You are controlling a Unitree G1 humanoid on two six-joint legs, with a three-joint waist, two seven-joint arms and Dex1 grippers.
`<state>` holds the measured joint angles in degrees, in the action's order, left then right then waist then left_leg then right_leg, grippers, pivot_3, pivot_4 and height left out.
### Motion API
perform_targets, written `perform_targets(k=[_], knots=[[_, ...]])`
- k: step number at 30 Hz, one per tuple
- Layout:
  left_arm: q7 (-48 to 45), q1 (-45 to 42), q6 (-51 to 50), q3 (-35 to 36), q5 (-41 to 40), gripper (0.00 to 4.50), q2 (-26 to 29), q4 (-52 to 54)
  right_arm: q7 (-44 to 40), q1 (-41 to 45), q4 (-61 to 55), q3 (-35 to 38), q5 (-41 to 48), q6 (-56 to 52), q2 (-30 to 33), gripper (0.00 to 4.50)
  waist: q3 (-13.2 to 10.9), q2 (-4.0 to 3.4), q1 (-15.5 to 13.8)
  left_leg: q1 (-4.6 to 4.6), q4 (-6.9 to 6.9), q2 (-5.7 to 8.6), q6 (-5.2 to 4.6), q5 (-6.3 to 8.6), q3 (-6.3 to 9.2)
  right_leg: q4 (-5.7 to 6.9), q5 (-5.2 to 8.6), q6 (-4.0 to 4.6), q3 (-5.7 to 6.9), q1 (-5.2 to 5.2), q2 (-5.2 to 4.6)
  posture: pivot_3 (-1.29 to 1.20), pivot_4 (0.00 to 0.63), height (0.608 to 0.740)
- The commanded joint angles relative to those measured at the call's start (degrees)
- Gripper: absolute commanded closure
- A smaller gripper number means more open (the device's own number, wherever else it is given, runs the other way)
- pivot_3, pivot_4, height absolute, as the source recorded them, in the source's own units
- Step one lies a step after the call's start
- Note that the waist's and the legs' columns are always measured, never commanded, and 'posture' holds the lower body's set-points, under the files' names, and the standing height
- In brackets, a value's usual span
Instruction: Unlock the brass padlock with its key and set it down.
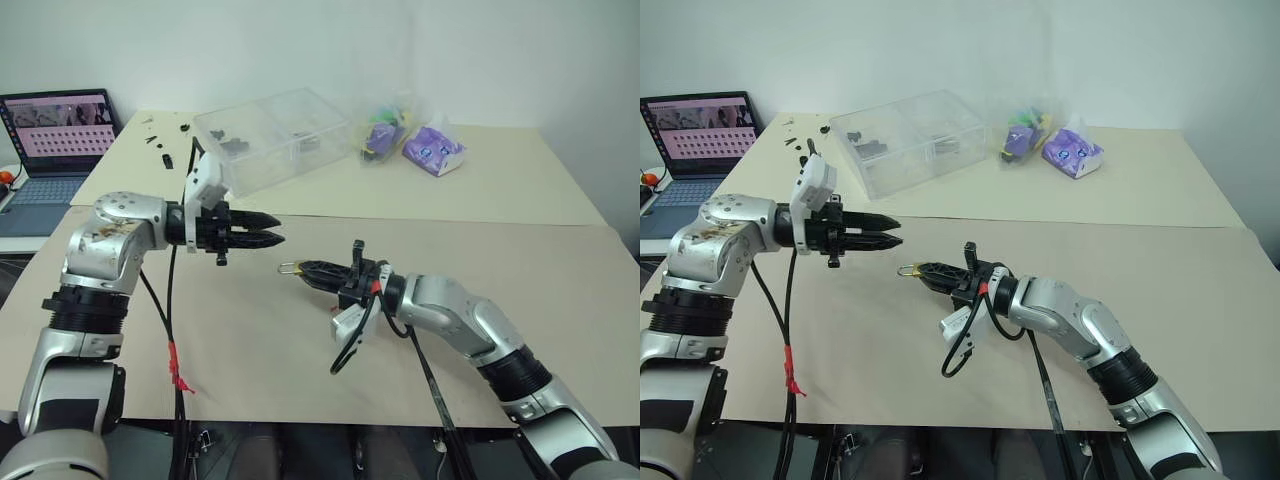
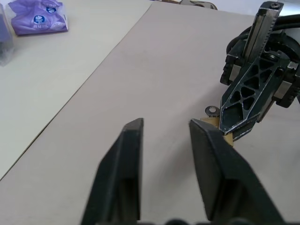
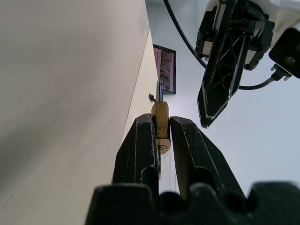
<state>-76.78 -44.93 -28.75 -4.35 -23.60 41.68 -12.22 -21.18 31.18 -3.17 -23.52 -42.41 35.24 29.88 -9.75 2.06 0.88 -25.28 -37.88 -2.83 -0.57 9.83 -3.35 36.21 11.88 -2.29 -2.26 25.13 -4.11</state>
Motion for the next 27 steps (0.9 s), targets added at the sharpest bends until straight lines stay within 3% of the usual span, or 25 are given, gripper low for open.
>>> perform_targets(k=[1, 27], knots=[[-1.47, -0.63, 1.02, -0.76, 0.53, 4.16, 0.05, 1.06, 0.32, 0.30, -2.32, 2.04, 1.37, -0.66, 0.23, 4.42, 0.00, 0.00, 0.00, 0.00, 0.00, 0.00, 0.00, 0.00, 0.00, 0.00, 0.00, 0.00, 0.00, 0.00, 0.00, 0.00, 0.150, 0.726], [-3.05, -0.44, 0.90, -2.42, 1.23, 4.16, -1.17, 2.10, -0.17, 0.62, -6.03, 3.42, 1.65, -3.65, 0.41, 4.42, 0.00, 0.00, -0.02, 0.00, 0.00, 0.00, 0.00, 0.00, 0.00, 0.00, 0.01, -0.01, 0.00, 0.00, 0.00, 0.00, 0.150, 0.726]])
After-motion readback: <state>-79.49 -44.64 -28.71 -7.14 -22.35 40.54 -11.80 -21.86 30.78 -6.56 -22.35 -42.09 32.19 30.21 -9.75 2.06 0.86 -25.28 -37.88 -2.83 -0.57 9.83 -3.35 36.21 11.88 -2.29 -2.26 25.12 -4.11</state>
